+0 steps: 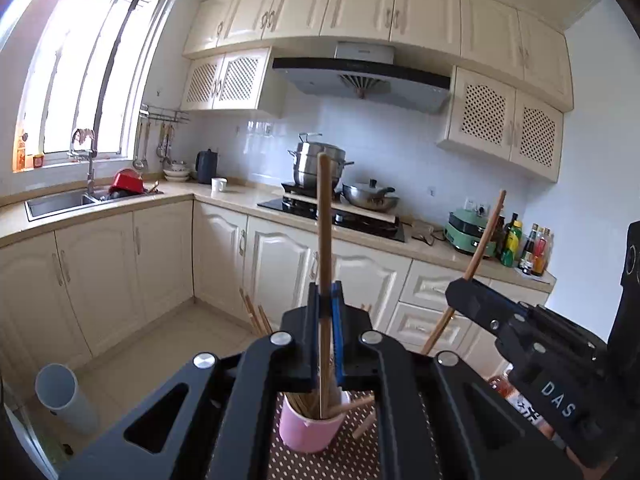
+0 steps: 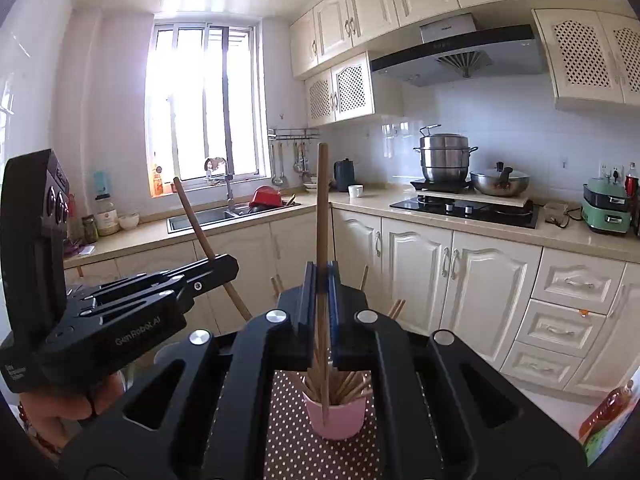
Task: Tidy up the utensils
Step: 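Lift the left tool's chopstick into the pink cup while the right tool inserts its chopstick, then open both tools to release the chopsticks into the pink cup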
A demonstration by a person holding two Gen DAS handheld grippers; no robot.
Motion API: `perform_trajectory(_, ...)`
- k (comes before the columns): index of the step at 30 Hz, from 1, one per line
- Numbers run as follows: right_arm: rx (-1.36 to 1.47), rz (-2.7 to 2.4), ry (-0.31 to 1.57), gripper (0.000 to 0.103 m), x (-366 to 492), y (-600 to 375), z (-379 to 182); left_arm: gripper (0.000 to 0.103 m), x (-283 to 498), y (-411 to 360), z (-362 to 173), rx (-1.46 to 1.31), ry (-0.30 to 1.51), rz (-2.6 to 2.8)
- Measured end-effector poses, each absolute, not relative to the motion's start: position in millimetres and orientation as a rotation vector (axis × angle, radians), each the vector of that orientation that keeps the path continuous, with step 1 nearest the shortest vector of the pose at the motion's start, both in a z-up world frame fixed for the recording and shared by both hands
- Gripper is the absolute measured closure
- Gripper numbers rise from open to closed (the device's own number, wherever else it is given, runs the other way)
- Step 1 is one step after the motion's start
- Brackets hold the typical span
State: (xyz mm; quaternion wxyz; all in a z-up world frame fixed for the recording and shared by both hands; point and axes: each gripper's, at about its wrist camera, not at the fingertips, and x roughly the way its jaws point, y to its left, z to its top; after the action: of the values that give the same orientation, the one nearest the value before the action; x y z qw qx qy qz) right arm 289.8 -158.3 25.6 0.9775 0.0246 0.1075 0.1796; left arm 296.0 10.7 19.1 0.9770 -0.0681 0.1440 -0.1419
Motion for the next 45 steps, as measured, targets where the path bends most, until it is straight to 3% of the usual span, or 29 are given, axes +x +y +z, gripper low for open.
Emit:
perform_trajectory(19, 0.049, 0.349, 0.133, 0.097, 319, -144, 7, 0.097, 336, 13, -48, -0.125, 0.387, -0.294)
perform_trajectory(41, -0.033, 0.376, 0.226, 0.097, 311, -142, -48, 0.095, 350, 11, -93, -0.184, 0.482, -0.301)
perform_trajectory(43, -0.044, 0.374, 0.232, 0.097, 310, -141, -48, 0.093, 346, 13, -88, -0.189, 0.466, -0.316)
perform_trajectory(44, -0.045, 0.372, 0.234, 0.097, 310, -142, -47, 0.081, 344, 14, -87, -0.188, 0.459, -0.316)
perform_trajectory(45, -0.042, 0.372, 0.237, 0.097, 310, -142, -47, 0.077, 341, 15, -85, -0.191, 0.452, -0.319)
